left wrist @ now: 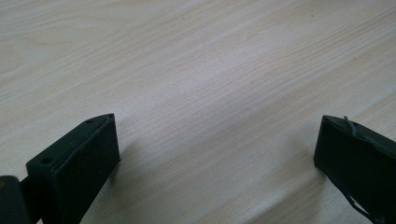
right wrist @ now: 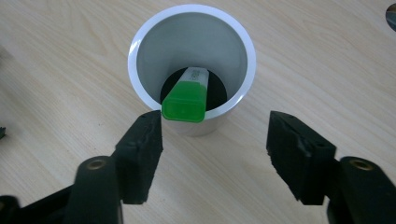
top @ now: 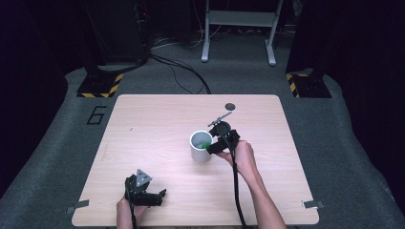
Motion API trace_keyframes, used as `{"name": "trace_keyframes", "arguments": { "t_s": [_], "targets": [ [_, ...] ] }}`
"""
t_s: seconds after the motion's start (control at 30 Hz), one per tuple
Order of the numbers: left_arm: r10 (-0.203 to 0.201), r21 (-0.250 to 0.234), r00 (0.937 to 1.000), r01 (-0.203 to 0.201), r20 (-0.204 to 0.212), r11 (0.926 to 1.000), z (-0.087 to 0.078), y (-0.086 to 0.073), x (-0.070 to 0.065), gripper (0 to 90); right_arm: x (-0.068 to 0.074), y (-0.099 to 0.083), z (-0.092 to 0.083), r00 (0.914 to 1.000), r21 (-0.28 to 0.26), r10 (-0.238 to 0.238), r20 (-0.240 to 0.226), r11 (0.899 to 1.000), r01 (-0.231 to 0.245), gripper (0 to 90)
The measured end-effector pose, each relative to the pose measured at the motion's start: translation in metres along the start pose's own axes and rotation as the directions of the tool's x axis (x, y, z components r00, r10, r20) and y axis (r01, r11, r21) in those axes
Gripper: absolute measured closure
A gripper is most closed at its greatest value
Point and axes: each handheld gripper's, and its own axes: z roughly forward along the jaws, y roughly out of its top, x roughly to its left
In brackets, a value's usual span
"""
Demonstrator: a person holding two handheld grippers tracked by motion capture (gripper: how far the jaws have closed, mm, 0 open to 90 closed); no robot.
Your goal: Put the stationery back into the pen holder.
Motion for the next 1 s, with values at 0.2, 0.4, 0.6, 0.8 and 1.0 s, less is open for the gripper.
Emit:
{"name": "trace_keyframes", "arguments": {
  "t_s": [0.2,0.4,0.6,0.8,1.0],
  "targets": [
    [-0.001,-0.001,1.0000,0.001,0.001,1.0000,0.000,0.000,0.000,0.1,-0.004,-0.010,-0.012,0.9999,-0.072,-0.010,0.000,0.997,0.010,17.3],
    [0.000,0.000,1.0000,0.000,0.001,1.0000,0.000,0.000,0.000,0.1,-0.008,-0.024,-0.027,0.9999,-0.128,-0.010,0.006,0.992,0.011,10.9],
    [-0.001,-0.003,1.0000,0.001,0.000,1.0000,0.000,0.000,0.000,0.1,-0.009,-0.046,-0.045,0.9996,-0.224,0.010,0.027,0.975,-0.004,5.8],
    [-0.002,-0.004,1.0000,0.002,0.000,1.0000,0.000,0.000,0.000,0.1,-0.013,-0.069,-0.058,0.9973,-0.253,0.046,0.056,0.967,-0.030,4.0],
    [-0.001,0.000,1.0000,0.001,0.001,1.0000,0.000,0.000,0.000,0.1,-0.024,-0.099,-0.060,0.9912,-0.260,0.084,0.102,0.964,-0.055,3.9]
  ]
}}
